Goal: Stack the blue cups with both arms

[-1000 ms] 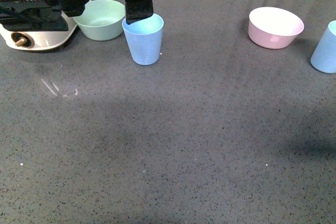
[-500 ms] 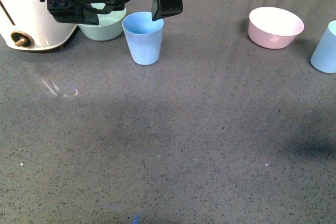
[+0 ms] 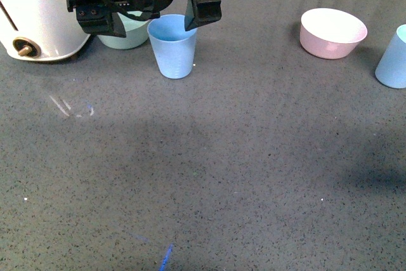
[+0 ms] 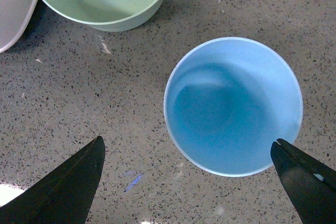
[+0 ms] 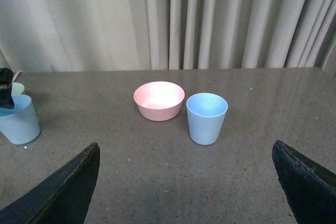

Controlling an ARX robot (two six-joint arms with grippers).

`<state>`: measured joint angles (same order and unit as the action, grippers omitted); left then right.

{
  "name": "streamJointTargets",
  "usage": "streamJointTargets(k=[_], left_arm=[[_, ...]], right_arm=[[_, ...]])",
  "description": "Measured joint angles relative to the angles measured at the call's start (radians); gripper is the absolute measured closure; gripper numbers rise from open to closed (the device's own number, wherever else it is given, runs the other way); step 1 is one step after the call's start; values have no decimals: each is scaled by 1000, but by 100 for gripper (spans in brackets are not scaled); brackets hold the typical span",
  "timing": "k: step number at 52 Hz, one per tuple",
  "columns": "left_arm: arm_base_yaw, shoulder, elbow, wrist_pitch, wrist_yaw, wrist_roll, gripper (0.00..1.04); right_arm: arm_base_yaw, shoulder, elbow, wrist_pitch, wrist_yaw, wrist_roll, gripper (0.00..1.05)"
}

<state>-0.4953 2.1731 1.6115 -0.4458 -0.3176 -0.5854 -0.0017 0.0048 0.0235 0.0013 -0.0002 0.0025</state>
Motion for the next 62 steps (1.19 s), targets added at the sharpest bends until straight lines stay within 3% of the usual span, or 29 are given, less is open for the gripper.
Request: streamJointTargets(k=[28, 35, 54, 62], left_arm=[[22, 89, 83, -61, -2, -75, 11], [22, 101, 96, -68, -4, -75, 28], [19, 107, 122, -92, -11, -76, 101], [11, 106, 126, -92, -1, -85, 103]], right_arm=[[0, 0, 0, 0, 0, 0, 9], [0, 0, 0, 0, 0, 0, 9], [0, 0, 0, 0, 0, 0, 9], [0, 0, 0, 0, 0, 0, 9]])
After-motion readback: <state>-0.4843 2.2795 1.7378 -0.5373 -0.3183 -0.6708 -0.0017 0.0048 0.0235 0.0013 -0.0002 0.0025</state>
